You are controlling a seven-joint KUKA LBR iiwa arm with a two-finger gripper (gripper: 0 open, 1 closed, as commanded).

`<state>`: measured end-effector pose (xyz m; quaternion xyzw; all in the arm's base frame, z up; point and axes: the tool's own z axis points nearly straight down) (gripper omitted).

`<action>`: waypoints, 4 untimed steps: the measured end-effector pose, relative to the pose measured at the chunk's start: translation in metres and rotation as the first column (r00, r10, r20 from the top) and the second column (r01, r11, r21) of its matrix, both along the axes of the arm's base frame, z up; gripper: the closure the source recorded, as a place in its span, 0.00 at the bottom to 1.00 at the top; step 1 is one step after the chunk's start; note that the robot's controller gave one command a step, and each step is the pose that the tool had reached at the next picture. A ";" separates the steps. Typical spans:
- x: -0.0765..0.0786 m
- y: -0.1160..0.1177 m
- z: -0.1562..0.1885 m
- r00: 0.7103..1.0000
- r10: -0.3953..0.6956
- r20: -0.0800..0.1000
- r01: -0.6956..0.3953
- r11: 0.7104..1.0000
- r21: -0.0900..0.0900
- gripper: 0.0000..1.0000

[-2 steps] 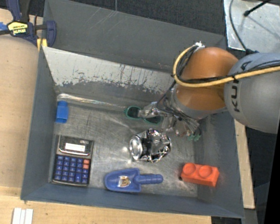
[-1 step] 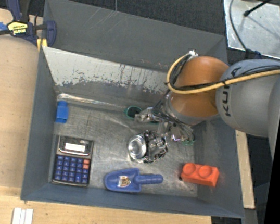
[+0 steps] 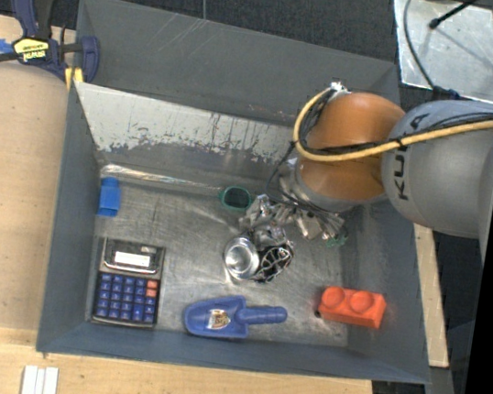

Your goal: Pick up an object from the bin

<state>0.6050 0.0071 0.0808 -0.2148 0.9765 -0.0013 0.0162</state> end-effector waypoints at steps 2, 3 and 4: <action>0.000 0.000 0.002 1.000 -0.001 -0.004 0.001 1.000 -0.001 1.00; 0.000 0.000 0.007 1.000 -0.001 -0.015 0.001 1.000 -0.002 1.00; 0.000 0.000 0.011 1.000 -0.001 -0.020 0.001 1.000 -0.003 1.00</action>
Offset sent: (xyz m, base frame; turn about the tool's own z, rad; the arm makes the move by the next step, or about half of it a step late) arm 0.0001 0.0001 0.0114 0.0001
